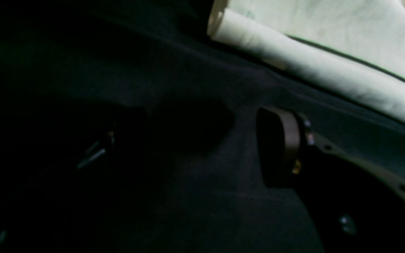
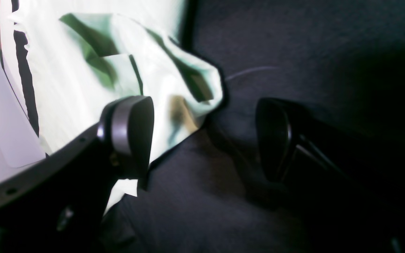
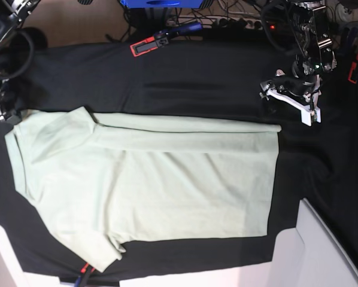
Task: Fold the T-shirt properly
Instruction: 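Raise both grippers and move them back toward the collar edge, then grasp the folded edge of the shirt with both grippers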
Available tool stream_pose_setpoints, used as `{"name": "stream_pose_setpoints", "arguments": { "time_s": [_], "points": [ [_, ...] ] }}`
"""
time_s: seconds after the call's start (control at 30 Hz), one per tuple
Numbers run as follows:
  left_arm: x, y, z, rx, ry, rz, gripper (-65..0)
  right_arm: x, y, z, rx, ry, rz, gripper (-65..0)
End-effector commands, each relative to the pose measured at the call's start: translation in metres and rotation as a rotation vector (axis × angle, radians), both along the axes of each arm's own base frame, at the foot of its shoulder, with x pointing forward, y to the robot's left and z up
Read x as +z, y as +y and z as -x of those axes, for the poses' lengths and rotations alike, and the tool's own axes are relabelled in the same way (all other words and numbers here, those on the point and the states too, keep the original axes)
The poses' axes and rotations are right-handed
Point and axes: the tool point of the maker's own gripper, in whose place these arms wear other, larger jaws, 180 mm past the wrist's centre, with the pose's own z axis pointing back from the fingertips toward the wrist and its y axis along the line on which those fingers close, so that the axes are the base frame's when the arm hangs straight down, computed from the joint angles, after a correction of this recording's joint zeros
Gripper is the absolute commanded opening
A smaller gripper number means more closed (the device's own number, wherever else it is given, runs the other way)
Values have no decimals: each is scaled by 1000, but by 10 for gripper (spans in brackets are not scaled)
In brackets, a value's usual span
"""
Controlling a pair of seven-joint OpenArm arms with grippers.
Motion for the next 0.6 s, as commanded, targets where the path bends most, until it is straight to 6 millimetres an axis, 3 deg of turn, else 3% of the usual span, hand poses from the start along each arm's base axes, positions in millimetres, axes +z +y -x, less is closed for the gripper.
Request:
{"name": "stream_pose_setpoints", "arguments": {
  "time_s": [0.0,0.23,0.47,0.57],
  "points": [
    [10,6,-8,-4,-37,-18,-183,3,0,-4,15,7,-1,-212],
    [9,4,-9,-1,-40,-9,-176,3,17,-19,17,-25,-35,-213],
    [9,3,-9,0,-40,-8,-176,15,19,-44,21,-73,-36,-221],
    [9,3,-9,0,-40,-8,-176,18,17,-47,21,-79,-32,-325]
  ]
}}
